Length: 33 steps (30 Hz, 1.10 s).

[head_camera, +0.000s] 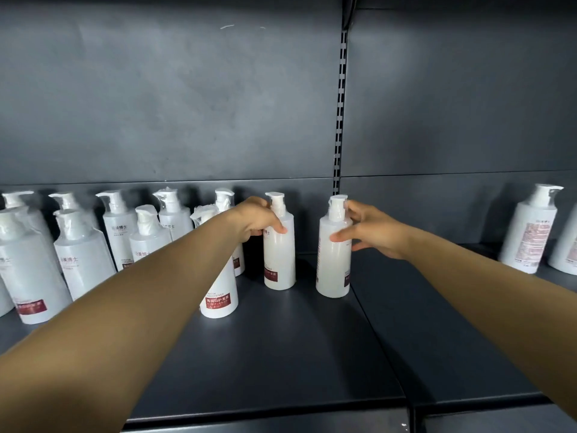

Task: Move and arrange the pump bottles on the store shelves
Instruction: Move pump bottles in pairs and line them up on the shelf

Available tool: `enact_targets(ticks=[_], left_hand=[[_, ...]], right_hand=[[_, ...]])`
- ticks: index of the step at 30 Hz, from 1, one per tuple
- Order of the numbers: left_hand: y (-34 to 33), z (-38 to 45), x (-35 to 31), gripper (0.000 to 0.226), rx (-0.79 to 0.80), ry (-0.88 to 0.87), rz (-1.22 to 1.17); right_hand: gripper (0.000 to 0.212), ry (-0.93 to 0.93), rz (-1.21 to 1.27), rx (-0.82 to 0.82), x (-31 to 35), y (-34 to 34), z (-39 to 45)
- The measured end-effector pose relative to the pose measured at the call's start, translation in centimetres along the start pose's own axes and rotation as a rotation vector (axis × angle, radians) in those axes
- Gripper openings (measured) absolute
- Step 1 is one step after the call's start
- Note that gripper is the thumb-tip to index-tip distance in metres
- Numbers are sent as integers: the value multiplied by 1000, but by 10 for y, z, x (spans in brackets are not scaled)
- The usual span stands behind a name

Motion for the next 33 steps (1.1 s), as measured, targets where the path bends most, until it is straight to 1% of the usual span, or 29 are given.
enact_targets(ticks=[2,5,7,9,10,12,13,15,16,18,22,25,30,33], left_hand=[[2,1,0,40,-8,-10,2],[-2,4,1,45,-116,-58,59],[-6,9,3,50,-182,-71,74],[-8,12,4,56,-215,-76,80],[-8,12,3,59,-221,-77,89],[-7,14,1,63,-197,-66,80],[-6,14,0,62,-167,-53,55],[-5,11,-3,59,-105,-13,-13],[-4,12,-4,57,-90,-10,-44],[-5,13,-4,55,-113,-27,-70],[-8,15,-3,58,-211,-42,12],[-7,19,-2,54,-237,-38,18],[-4,24,-3,57,-239,-27,50],[-3,26,-1,56,-216,-31,50]], right_hand=[[42,19,-11,-7,2,0,2],[38,21,-93,-133,2,-8,11],[45,13,-149,-236,0,-16,19],[53,10,-175,-291,-2,-21,25],[53,4,-160,-285,-2,-20,26],[48,-29,-62,-199,-2,-15,25],[46,-43,-15,-148,-2,-12,24],[42,-38,20,-100,-1,-7,21],[42,-25,23,-98,-1,-7,21],[42,-4,14,-123,-1,-9,22],[43,10,-9,-186,-4,-13,30],[43,1,7,-183,-7,-14,35],[49,-20,57,-139,-7,-12,40],[52,-8,65,-153,-9,-14,42]])
Point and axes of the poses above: each hand's wrist, its own z-axis towards the middle knuckle, its own y-axis out of the back of the hand, x = y × z, the point moved 1 cm from there along z, towards the middle knuckle, and after that the axes turned 7 degrees about -z, right-handed, at the moved point
